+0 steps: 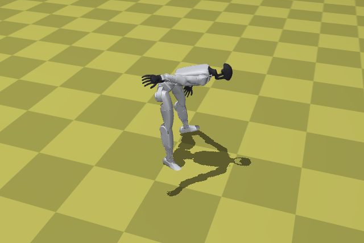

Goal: Upper body actions

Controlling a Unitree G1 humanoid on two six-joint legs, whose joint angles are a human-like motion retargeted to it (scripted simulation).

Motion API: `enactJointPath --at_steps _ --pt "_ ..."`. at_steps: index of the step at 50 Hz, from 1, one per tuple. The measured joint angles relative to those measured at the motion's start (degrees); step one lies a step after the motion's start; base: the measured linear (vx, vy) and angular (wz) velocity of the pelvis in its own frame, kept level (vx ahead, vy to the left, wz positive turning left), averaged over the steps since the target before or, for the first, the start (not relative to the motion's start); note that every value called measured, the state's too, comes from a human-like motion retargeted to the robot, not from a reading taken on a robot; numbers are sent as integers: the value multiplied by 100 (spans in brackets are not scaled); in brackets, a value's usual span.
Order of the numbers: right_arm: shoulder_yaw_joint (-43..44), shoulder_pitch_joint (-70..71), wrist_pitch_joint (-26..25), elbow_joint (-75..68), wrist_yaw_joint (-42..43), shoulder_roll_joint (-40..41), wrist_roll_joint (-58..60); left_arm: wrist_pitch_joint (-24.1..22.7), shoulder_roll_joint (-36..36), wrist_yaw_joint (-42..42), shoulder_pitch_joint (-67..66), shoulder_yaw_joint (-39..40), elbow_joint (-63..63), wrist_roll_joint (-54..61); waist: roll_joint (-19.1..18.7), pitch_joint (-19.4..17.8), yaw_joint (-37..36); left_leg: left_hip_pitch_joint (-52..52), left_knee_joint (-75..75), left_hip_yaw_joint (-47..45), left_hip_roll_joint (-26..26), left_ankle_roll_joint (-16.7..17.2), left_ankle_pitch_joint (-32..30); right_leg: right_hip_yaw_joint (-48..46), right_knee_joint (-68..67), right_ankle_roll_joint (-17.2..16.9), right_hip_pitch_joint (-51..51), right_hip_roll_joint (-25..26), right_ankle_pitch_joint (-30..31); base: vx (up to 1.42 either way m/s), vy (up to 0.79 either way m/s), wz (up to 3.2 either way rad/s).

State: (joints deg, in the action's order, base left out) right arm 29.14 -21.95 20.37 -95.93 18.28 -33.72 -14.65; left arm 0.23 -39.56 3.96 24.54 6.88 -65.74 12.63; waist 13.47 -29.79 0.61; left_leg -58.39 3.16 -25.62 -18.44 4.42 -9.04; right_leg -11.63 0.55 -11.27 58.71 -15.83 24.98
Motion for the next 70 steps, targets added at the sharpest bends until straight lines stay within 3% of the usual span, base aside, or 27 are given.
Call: enactJointPath --at_steps 8,15,20,23,30,37,43,50,57,61,65,68,70 --pt "-585 850 247 88 -108 -59 -516 -203 -1267 -448 1088 -92 -372 -518 396 0 2480 382 -397 -1124 -184 5 -17 1192 99 69 872 576 244 -36 50 -133" --pt "-1366 1861 549 65 258 270 -842 -60 -1800 45 1830 -358 -680 -914 572 0 3966 403 -624 -1882 -279 114 14 1683 186 74 1401 905 290 -1 34 -76" --pt "-1687 1933 595 -80 478 591 -915 -409 -1471 625 2472 -773 -385 -1522 618 0 4210 402 -609 -2174 -299 185 68 1909 199 77 1608 1019 285 7 16 -41" --pt "-1566 1810 622 -141 597 663 -1054 -673 -1259 551 2640 -914 -332 -1691 529 0 4094 423 -597 -2206 -289 204 76 1958 189 77 1617 1026 275 1 2 -7" --pt "-1174 1840 691 -109 620 354 -1308 -547 -1207 545 2124 -867 -496 -1000 199 0 3680 405 -567 -1905 -283 157 28 1648 150 98 1326 890 181 0 -1 30" --pt "-1257 2204 163 403 520 -404 -580 -660 -1502 479 513 -777 -207 -891 -369 0 2634 169 -391 -1255 -162 70 -61 1022 107 124 866 514 47 4 -6 93" --pt "-1666 2634 -325 945 508 -1251 309 -393 -1781 628 -1156 -597 -479 -908 -1022 0 1434 -136 -351 -753 29 -14 -194 293 66 136 473 135 -61 14 2 116" --pt "-1710 3212 -638 1325 687 -2038 1105 -385 -1208 507 -3110 297 -607 -899 -1923 0 -314 -810 -299 -3 434 -169 -383 -679 -26 42 156 -386 -248 17 -15 141" --pt "-1786 3784 -747 1418 483 -2768 986 191 -140 745 -4092 537 -1467 -1270 -2719 0 -2082 -1572 -138 938 932 -124 -454 -1742 32 -38 -133 -793 -335 36 -23 153" --pt "-1989 4198 -950 1399 200 -3097 651 169 417 985 -4125 1 -1455 -1294 -3158 0 -3376 -1920 69 1175 1128 -111 -347 -2032 31 -107 -160 -951 -360 38 -36 95" --pt "-2081 4499 -1311 1500 -500 -3412 544 -200 871 662 -3684 -966 -1406 -1443 -3785 0 -4709 -2254 294 1532 1222 -59 -285 -2463 26 -168 -350 -903 -458 40 -43 68" --pt "-2067 4714 -1811 1651 -1241 -3677 994 -213 1215 512 -3226 -1846 -1726 -1805 -4226 0 -5825 -2473 348 1770 1300 -16 -315 -2721 12 -266 -513 -826 -537 50 -71 59" --pt "-1942 4710 -1988 1755 -1577 -3774 1350 -209 1341 493 -3036 -2288 -1958 -1862 -4327 0 -6274 -2518 312 1826 1322 18 -355 -2831 20 -307 -592 -785 -561 37 -34 42"
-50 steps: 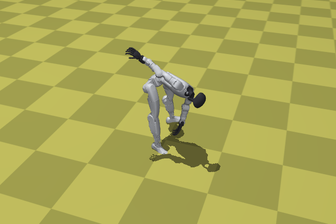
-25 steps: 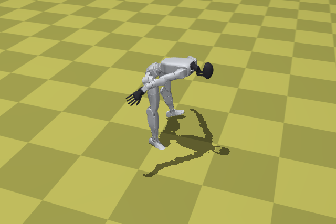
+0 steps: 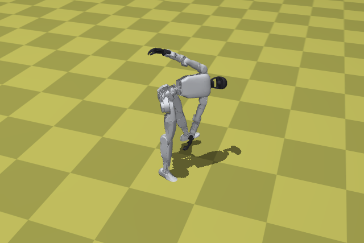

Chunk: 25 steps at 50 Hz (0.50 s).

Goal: Upper body actions

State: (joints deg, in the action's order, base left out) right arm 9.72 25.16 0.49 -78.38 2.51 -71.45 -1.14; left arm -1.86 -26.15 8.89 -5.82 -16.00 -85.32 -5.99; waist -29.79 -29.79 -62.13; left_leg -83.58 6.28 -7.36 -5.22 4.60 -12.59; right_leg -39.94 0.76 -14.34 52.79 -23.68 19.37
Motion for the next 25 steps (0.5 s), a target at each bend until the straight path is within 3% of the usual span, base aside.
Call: enactJointPath --at_steps 2,5,10,15,20,22,25 --pt "33 -5 -132 126 -104 30 302 -11 165 -123 -35 -117 -222 -152 0 0 -257 -30 -68 22 15 53 -91 -74 -6 -32 -84 40 -37 26 -23 48" --pt "84 -82 -322 147 463 35 366 -82 393 -166 -175 -142 -435 -78 0 0 -296 -61 -62 154 39 76 -124 -116 -9 -66 -222 107 -56 20 -5 23" --pt "566 -541 136 127 117 318 -78 -215 588 41 -261 -428 -299 26 2 0 -40 -28 140 478 -65 125 -74 -243 0 -66 -555 338 -60 14 -11 -21" --pt "1281 -1551 413 -177 435 799 -351 -310 435 -308 122 -507 225 107 357 0 220 59 546 655 -205 180 106 -97 -1 -66 -894 489 -14 -3 -14 -25" --pt "1886 -2529 543 -46 737 1814 120 -534 354 -1392 459 -366 747 413 692 0 502 158 1655 655 -392 153 694 114 -6 -66 -1420 584 123 -12 -4 -41" --pt "1854 -2781 572 44 842 2231 329 -584 385 -1622 468 -339 846 502 950 0 811 307 2189 860 -226 34 1109 295 -67 -64 -1622 455 249 -19 34 -71" --pt "1504 -3030 721 366 1003 3024 720 -523 467 -1461 266 -143 936 698 1652 0 1546 776 2966 917 -116 -92 1826 752 -200 131 -1886 205 672 -29 62 -135"
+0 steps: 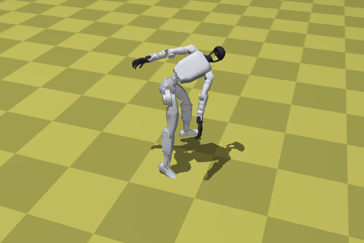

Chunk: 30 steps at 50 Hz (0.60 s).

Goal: Upper body actions

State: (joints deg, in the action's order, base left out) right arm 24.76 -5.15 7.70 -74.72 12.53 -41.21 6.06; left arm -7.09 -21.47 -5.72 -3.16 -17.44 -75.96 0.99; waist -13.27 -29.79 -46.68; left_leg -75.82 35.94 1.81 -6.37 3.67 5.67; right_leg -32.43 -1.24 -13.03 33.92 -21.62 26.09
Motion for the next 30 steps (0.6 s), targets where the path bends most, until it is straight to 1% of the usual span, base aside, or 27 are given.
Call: enactJointPath --at_steps 2,3,5,7,8,9,10,11,14,15,17,18,19,20,21,22,23,25,27,28,30 --pt "-247 52 96 107 99 334 101 27 27 179 -40 257 104 50 357 0 423 357 156 11 29 -36 272 165 -168 210 -93 -96 213 -30 67 -130" --pt "-442 113 174 138 166 525 139 33 59 264 -53 446 184 89 597 0 739 685 211 -19 17 -60 447 324 -329 441 -146 -157 346 -31 79 -140" --pt "-764 258 291 163 268 763 156 41 77 307 -78 772 308 130 947 0 1250 1191 151 -125 9 -99 600 523 -720 823 -143 -267 391 -30 78 -128" --pt "-1144 501 452 139 356 925 115 64 140 238 -100 1203 493 160 1284 0 1832 1897 -74 -463 -115 -173 689 638 -1090 1357 -182 -294 391 -25 93 -156" --pt "-1230 644 501 145 369 996 104 77 182 161 -32 1400 590 194 1395 0 2073 2229 -246 -654 -204 -212 693 529 -1131 1606 -254 -238 391 -31 101 -175" --pt "-1343 781 539 148 359 1068 67 77 228 22 19 1631 688 234 1488 0 2301 2554 -406 -849 -286 -246 695 408 -1115 1660 -385 -144 306 -37 101 -176" --pt "-1470 916 573 148 338 1142 18 70 276 -148 61 1879 785 277 1573 0 2523 2876 -560 -1045 -365 -277 696 282 -1072 1617 -545 -29 180 -33 91 -135" --pt "-1522 963 613 136 263 1213 -97 33 287 -332 144 2017 886 311 1582 0 2699 3187 -725 -1164 -348 -302 672 379 -1207 1443 -663 92 -48 -27 79 -93" --pt "-1671 932 678 82 -17 1421 -285 -42 350 -652 270 2329 1159 327 1608 0 3102 4181 -1239 -1487 -169 -385 600 1203 -1567 820 -1029 568 -622 -9 57 -42" --pt "-1671 882 664 68 -62 1490 -244 -62 375 -681 297 2372 1225 343 1598 0 3161 4520 -1395 -1591 -104 -407 590 1414 -1618 645 -1157 670 -762 12 49 -60" --pt "-1707 789 530 72 -63 1719 104 -58 402 -646 349 2446 1287 375 1695 0 3245 5220 -1708 -1832 121 -444 593 1863 -1501 201 -1587 866 -1054 26 43 -63" --pt "-1734 755 461 89 -37 1836 324 -50 413 -627 346 2511 1291 375 1740 0 3326 5504 -1844 -1899 231 -459 586 1961 -1396 128 -1807 898 -1175 13 31 -42" --pt "-1771 726 393 102 -12 1947 535 -38 419 -612 338 2548 1290 396 1752 0 3404 5769 -1956 -1955 299 -465 584 2005 -1268 208 -2040 936 -1297 4 24 -29" --pt "-1813 701 325 112 13 2056 740 -26 424 -597 328 2570 1285 427 1747 0 3482 6026 -2056 -2007 347 -468 583 2022 -1129 364 -2280 976 -1419 15 25 -31" --pt "-1865 693 251 102 34 2150 966 -19 461 -559 303 2619 1260 439 1722 0 3556 6274 -2140 -2055 368 -460 589 1807 -941 612 -2570 972 -1497 23 26 -37" --pt "-1913 690 184 88 52 2235 1181 -12 501 -523 282 2665 1228 454 1701 0 3620 6504 -2219 -2099 393 -451 595 1564 -753 788 -2846 956 -1536 26 26 -46" --pt "-1953 697 129 66 65 2302 1376 -5 551 -490 269 2707 1181 472 1687 0 3659 6698 -2290 -2138 425 -439 601 1267 -566 822 -3093 913 -1499 17 20 -48" --pt "-2065 694 19 -22 69 2433 1752 55 699 -400 248 2783 1035 509 1641 95 3769 7107 -2529 -2145 511 -405 578 1459 -371 852 -3391 967 -1459 15 16 -48" --pt "-2303 599 -87 -130 36 2498 2040 88 859 -244 138 2752 833 603 1578 340 3801 7439 -2794 -2221 555 -365 527 1741 -303 751 -3508 982 -1421 32 21 -79" --pt "-2462 537 -142 -199 37 2524 2194 72 933 -128 42 2717 722 652 1553 531 3791 7552 -2905 -2311 553 -332 499 1733 -268 692 -3521 961 -1404 24 13 -100" --pt "-2661 450 -204 -277 60 2567 2401 44 992 59 -118 2654 625 649 1505 794 3793 7668 -3033 -2418 520 -289 466 1581 -212 750 -3524 991 -1406 6 -2 -83"
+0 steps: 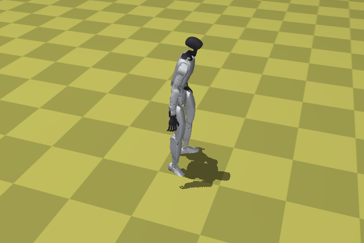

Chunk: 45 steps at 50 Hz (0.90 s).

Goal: Upper body actions

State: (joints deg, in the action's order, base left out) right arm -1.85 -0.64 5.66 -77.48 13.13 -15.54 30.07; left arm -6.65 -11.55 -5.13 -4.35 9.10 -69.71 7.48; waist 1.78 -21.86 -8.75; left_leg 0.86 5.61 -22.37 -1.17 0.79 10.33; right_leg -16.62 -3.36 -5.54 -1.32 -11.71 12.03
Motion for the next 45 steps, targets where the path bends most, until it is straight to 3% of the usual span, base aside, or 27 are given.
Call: enactJointPath --at_steps 5,13,22,26,30,39,45 --pt "-373 7 -366 -305 -127 236 497 273 -11 567 -288 -317 -241 -634 -122 420 563 213 -146 -90 -206 77 -178 244 53 181 -193 332 -242 6 -11 9" --pt "-365 -28 -543 -609 -912 488 233 461 128 289 -281 -776 -513 -1044 -131 499 1035 255 60 -97 -598 343 -564 236 180 440 -682 697 -652 -2 -22 62" --pt "-87 203 -752 -639 -1194 379 -46 372 62 406 -371 -1116 -49 -1046 112 333 869 -242 742 62 -566 287 -1090 -53 327 599 -879 606 -791 -11 -19 50" --pt "78 343 -688 -426 -1209 302 -436 348 4 396 -496 -1146 -51 -1037 181 246 781 -288 853 -31 -385 328 -794 -148 351 626 -881 507 -780 -7 -8 10" --pt "227 461 -610 -122 -1208 275 -747 414 35 471 -651 -1080 -341 -989 97 226 747 -261 576 716 0 379 -657 -116 353 626 -885 543 -771 2 3 -17" --pt "345 380 -431 132 -1263 481 -1049 654 149 556 -864 -840 -1060 -1134 -25 498 988 254 -309 -35 3 145 -597 -166 286 488 -879 581 -789 12 14 -5" --pt "221 97 -458 -393 -1387 562 -1095 814 198 746 -735 -671 -874 -1073 51 625 696 303 -365 119 204 -6 -462 -174 222 351 -908 447 -785 19 14 -5"
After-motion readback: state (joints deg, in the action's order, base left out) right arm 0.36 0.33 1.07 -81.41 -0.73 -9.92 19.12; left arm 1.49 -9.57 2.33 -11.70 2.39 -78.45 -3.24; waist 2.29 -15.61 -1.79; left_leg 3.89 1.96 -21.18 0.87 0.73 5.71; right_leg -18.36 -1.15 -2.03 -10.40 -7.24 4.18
